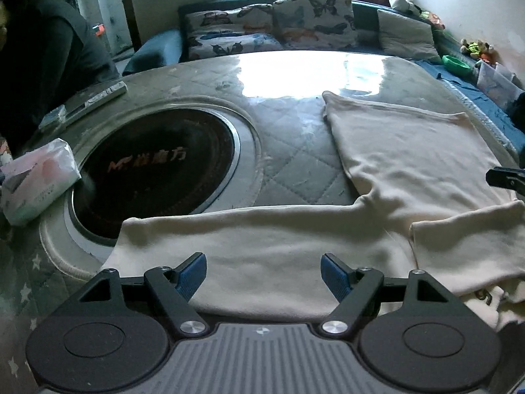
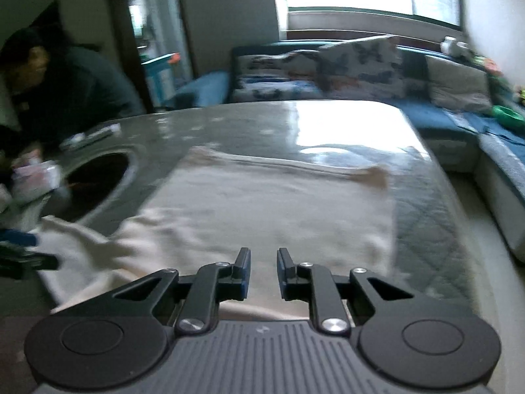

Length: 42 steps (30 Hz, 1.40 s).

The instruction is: Fold clothes

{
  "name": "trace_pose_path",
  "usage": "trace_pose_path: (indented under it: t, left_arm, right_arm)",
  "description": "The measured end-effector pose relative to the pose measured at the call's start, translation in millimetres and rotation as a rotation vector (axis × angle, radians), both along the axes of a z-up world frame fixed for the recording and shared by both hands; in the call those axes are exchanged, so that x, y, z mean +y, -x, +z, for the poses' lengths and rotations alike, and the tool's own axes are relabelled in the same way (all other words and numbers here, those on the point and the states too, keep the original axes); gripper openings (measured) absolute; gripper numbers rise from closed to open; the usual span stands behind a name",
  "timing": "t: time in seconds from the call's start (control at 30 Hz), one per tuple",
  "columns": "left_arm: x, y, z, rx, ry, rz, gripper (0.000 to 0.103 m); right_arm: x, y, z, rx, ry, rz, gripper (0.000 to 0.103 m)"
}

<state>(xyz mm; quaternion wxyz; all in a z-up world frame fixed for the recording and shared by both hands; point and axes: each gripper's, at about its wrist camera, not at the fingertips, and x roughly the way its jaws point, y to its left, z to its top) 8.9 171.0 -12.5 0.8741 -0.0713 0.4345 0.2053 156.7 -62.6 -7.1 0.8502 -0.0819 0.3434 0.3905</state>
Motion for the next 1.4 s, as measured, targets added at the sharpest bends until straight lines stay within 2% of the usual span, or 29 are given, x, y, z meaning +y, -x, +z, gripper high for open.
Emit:
trace_pose_path:
  t: [0.17,0.27,0.47,0.67,0.8,0.87,0.93,0.97,1.03,1.1,1.17,1.33,1.4]
  left_arm:
    - [4.1,4.3,2.7,0.001,-0.024,0.046,0.080]
    - [10.5,11.0,3.3,0.004,-0.031,0.105,0.082]
    - [23.5,23.9,1.0,0.018,-0.034,0.276,0.082]
    - [43.2,36.0,-5.3,0.038,-0.016,0.467,0.087]
    - [54.0,39.6,-11.6,0.035,0.045,0.499,0.084]
    - [56.0,40.9,-13.3,0.020,0.071,0.501,0.078]
    - [55.9,40.6,-11.4,-0.006,0.080,0.489,0.059]
    - [56.1,40.4,-10.4,-0.019,0.087,0.485,0.053]
    - [58.2,39.4,-9.7,-0.045,0.100,0.481,0.025]
    - [60.6,39.1,-9.0,-0.073,0.113,0.478,0.012]
    - [62.3,41.6,-7.0,-0.105,0.124,0.478,0.006]
    - [55.1,44.2,17.9,-0.212,0.117,0.417,0.005]
    - [47.2,42.4,32.5,-0.271,0.126,0.365,0.005]
  right_arm:
    - [26.2,28.8,10.7,-0.025,-0.010,0.158,0.017]
    - [36.3,40.8,13.0,-0.035,-0.015,0.207,0.020]
    - [38.4,44.2,10.8,-0.027,-0.011,0.216,0.022]
    - [33.8,41.8,5.7,-0.014,-0.009,0.207,0.024]
    - [30.6,40.8,4.6,-0.013,-0.017,0.204,0.025]
    - [29.0,40.2,4.9,-0.013,-0.022,0.198,0.025]
    - [27.4,39.5,4.6,-0.012,-0.024,0.192,0.025]
    - [26.5,39.1,4.1,-0.011,-0.023,0.190,0.026]
    - [24.3,38.6,3.2,-0.009,-0.022,0.183,0.026]
    - [21.4,38.7,2.7,-0.006,-0.021,0.177,0.026]
    - [17.3,39.0,3.2,-0.011,-0.022,0.169,0.026]
    - [4.0,36.3,5.4,-0.010,-0.034,0.129,0.026]
    - [-1.9,34.2,5.2,-0.005,-0.039,0.108,0.026]
